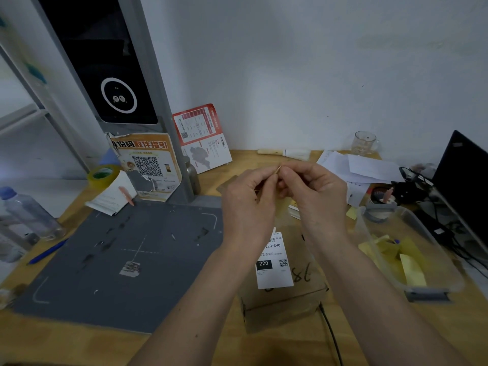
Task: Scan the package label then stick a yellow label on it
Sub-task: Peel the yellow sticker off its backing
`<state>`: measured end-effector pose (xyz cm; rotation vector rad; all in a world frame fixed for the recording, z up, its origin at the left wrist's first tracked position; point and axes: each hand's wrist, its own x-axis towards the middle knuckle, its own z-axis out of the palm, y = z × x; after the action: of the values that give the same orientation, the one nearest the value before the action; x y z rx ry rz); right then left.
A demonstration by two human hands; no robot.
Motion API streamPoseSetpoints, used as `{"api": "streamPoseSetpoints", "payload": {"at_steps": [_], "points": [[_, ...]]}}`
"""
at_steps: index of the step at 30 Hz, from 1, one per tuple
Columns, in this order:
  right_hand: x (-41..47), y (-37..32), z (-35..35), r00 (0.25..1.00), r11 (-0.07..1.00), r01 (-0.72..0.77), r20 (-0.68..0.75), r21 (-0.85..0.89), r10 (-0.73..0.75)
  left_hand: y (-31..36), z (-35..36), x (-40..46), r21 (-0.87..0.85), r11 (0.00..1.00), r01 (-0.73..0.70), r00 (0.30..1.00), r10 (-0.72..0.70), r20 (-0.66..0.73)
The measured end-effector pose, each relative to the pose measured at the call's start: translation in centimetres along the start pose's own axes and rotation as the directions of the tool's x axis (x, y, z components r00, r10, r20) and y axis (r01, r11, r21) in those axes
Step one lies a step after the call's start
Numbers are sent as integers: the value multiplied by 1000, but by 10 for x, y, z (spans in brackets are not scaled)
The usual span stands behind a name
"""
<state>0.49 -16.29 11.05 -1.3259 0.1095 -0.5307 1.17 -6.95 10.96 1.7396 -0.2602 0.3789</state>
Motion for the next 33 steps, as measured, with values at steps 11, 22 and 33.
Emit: {"api": "streamPoseSetpoints", "payload": {"at_steps": [11, 22, 33], "points": [[-9, 9, 3, 971, 938, 214, -50, -272, -235, 3, 0, -2, -90, 995, 43, 999, -40, 36], [-10, 10, 0, 946, 879, 290, -24, -380, -322, 3, -1, -5, -69, 995, 66, 998, -64, 30], [-7, 3, -2, 988, 978, 152, -7, -144, -155, -1, 2, -3, -109, 994, 27, 999, -25, 27]]}}
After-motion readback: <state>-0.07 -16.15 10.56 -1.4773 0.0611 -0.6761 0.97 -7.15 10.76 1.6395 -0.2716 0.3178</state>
